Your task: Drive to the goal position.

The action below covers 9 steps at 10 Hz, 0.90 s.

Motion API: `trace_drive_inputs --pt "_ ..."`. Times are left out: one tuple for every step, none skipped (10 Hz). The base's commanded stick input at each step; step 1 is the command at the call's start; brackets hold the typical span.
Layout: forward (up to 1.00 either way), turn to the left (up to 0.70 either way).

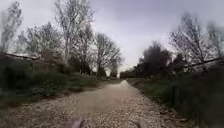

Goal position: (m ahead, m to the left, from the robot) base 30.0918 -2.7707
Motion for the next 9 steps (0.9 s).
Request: trace_drive_inputs --pt "0.85 0.00" --pt "0.85 0.00" --pt "0.85 0.00" --pt "0.85 -0.33" --pt "0.85 -0.08" --pt "0.85 0.00" --pt "0.85 0.00" --pt "0.85 0.00" --pt "0.85 -0.19"
